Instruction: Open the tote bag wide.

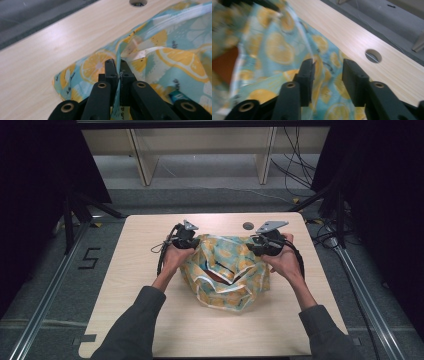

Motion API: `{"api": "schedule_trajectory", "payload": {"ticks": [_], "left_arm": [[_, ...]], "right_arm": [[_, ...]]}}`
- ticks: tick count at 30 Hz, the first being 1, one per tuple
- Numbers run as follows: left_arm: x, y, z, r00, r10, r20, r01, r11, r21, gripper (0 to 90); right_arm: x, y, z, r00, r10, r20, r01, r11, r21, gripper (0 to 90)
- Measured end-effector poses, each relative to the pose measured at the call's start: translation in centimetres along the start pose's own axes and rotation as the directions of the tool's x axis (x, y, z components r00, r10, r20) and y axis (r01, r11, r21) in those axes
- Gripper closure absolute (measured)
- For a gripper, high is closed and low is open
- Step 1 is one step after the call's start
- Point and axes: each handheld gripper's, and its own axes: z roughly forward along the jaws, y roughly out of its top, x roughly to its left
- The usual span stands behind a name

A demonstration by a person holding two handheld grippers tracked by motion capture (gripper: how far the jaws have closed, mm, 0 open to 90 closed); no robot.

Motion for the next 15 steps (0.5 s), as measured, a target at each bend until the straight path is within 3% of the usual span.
{"api": "schedule_trajectory", "payload": {"ticks": [2, 5, 7, 8, 9, 11, 13, 14, 15], "left_arm": [[0.8, -0.5, 0.4, 0.9992, -0.041, 0.006, 0.041, 0.9991, 0.013, 86.6], [1.6, -1.0, 0.4, 0.9948, -0.095, 0.037, 0.095, 0.9954, 0.017, 86.4], [1.6, -0.9, 0.0, 0.994, -0.098, 0.048, 0.097, 0.9952, 0.01, 86.5], [1.4, -0.8, -0.1, 0.9948, -0.09, 0.048, 0.09, 0.9959, 0.01, 86.4], [1.2, -0.7, -0.3, 0.9966, -0.07, 0.043, 0.07, 0.9975, 0.012, 86.4], [1.1, -0.6, -0.5, 0.9982, -0.047, 0.039, 0.046, 0.9989, 0.009, 86.2], [1.2, -0.4, -0.8, 0.9973, -0.058, 0.045, 0.058, 0.9983, 0.001, 86.2], [1.2, -0.3, -1.1, 0.9975, -0.056, 0.044, 0.056, 0.9984, -0.009, 87.0], [1.2, -0.2, -1.3, 0.9974, -0.056, 0.045, 0.057, 0.9981, -0.023, 87.7]], "right_arm": [[0.6, 0.3, -0.7, 0.9997, 0.003, -0.024, -0.004, 0.999, -0.046, 55.3], [1.5, 0.7, -2.1, 0.9953, -0.017, -0.096, 0.015, 1.0, -0.021, 51.9], [2.2, 0.7, -2.1, 0.9921, -0.032, -0.122, 0.029, 0.999, -0.018, 49.5], [2.5, 0.7, -2.0, 0.9908, -0.009, -0.135, 0.013, 0.999, 0.033, 48.4], [2.5, 0.6, -1.5, 0.9932, -0.004, -0.116, 0.01, 0.999, 0.049, 48.7], [2.6, 0.1, -0.3, 0.9927, -0.006, -0.12, 0.02, 0.993, 0.119, 56.3], [2.6, -0.3, 0.7, 0.9892, -0.004, -0.147, 0.03, 0.985, 0.172, 75.3], [2.6, -0.3, 1.4, 0.9865, -0.023, -0.162, 0.053, 0.981, 0.184, 85.7], [2.3, -0.1, 1.7, 0.988, -0.066, -0.14, 0.089, 0.982, 0.168, 90.0]]}}
